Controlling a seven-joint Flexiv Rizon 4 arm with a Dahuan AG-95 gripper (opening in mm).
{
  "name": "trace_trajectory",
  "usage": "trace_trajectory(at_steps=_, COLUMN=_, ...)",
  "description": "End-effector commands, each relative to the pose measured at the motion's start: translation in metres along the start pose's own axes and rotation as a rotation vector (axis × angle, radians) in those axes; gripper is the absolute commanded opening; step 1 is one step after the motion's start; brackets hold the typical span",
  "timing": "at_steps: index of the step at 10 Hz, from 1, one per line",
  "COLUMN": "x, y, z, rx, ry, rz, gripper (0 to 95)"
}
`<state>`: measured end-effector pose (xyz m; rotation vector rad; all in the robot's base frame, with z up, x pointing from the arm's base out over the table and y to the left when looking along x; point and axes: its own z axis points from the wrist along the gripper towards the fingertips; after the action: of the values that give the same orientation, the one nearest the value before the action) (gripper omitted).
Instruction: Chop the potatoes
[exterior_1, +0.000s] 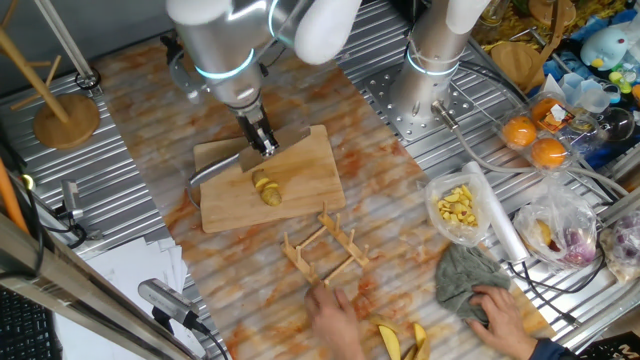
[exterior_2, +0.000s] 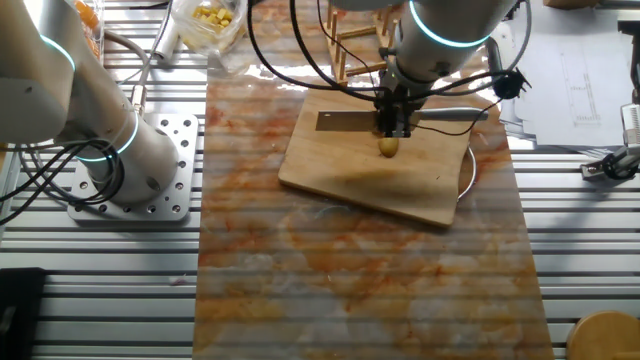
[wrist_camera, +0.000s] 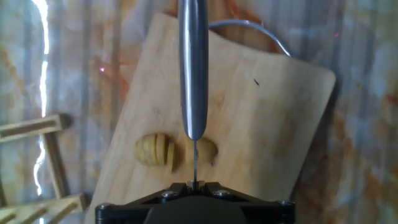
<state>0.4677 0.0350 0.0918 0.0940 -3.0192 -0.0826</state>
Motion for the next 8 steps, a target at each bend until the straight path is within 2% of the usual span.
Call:
trace_trajectory(at_steps=1, x=0.0016, y=0.0013, z=-0.0001, rx=0.006, ry=-0.003, rz=0.001, gripper=0.0)
trace_trajectory(at_steps=5, x=-0.0046, y=0.0058, z=0.0055, rx=0.006, ry=-0.010, rz=0.006, gripper=0.0)
trace_trajectory(at_steps=6, x=-0.0046, y=0.0058, z=0.0055, rx=-0.001, ry=-0.022, rz=-0.005, gripper=0.0)
trace_trajectory(at_steps=8, x=-0.0046, y=0.0058, z=0.0055, rx=0.010, ry=-0.031, rz=-0.005, gripper=0.0)
